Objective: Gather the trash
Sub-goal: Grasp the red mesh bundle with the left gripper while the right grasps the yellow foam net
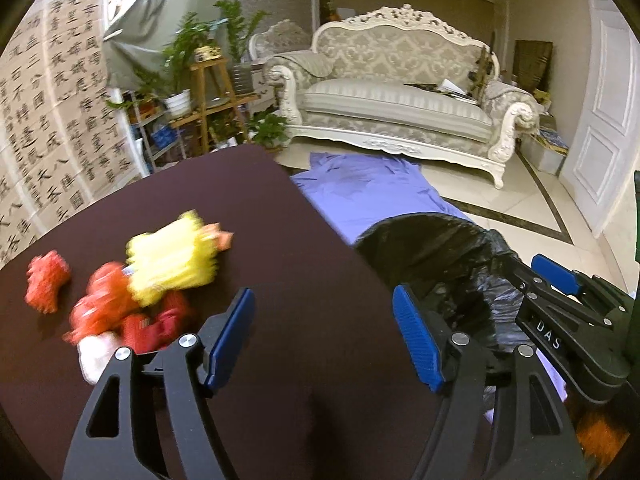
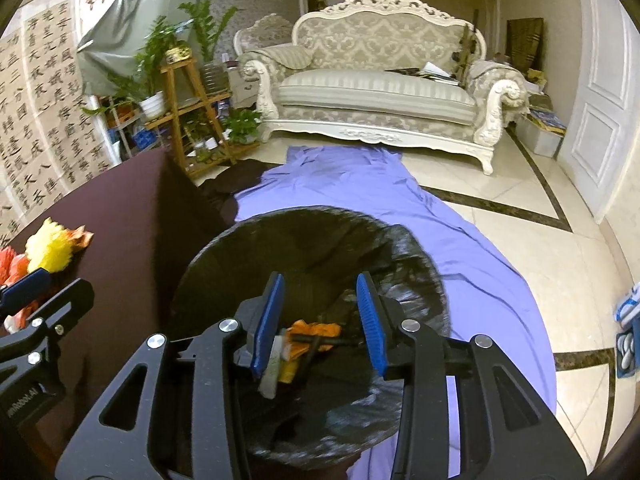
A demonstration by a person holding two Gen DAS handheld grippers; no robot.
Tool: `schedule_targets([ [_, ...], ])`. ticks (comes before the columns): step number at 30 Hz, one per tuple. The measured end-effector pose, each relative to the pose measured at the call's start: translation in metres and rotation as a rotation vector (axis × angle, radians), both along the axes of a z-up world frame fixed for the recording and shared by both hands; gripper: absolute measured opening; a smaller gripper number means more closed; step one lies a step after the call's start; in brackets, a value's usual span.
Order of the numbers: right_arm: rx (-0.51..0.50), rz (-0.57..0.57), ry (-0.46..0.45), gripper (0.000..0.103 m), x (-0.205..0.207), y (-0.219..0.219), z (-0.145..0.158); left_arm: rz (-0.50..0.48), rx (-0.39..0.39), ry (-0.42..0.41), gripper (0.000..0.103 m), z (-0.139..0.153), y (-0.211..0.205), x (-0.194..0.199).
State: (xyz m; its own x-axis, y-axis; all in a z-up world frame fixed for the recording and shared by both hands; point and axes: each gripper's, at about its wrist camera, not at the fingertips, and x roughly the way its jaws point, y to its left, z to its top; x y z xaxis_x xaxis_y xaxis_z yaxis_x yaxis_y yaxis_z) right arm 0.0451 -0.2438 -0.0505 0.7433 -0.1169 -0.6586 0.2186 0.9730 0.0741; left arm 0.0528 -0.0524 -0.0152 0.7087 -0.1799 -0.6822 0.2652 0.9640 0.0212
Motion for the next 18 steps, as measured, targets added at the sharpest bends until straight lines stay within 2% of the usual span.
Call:
schedule_targets([
  [6,-0.001,0.088,-0.001,0.038,-0.002,0.042,0.006,0.082,-0.006,-0.009,0.07,0.008,0.046,-0.015],
  [9,-0.009,0.137,-0.009,0.045,-0.001,0.066,0.011,0.136,-0.017,-0.006,0.07,0.01,0.074,-0.022],
  [18,-0.036,0.281,-0.047,0.05,0.015,0.134,0.033,0.296,0.003,-0.019,0.074,0.012,0.153,-0.022],
])
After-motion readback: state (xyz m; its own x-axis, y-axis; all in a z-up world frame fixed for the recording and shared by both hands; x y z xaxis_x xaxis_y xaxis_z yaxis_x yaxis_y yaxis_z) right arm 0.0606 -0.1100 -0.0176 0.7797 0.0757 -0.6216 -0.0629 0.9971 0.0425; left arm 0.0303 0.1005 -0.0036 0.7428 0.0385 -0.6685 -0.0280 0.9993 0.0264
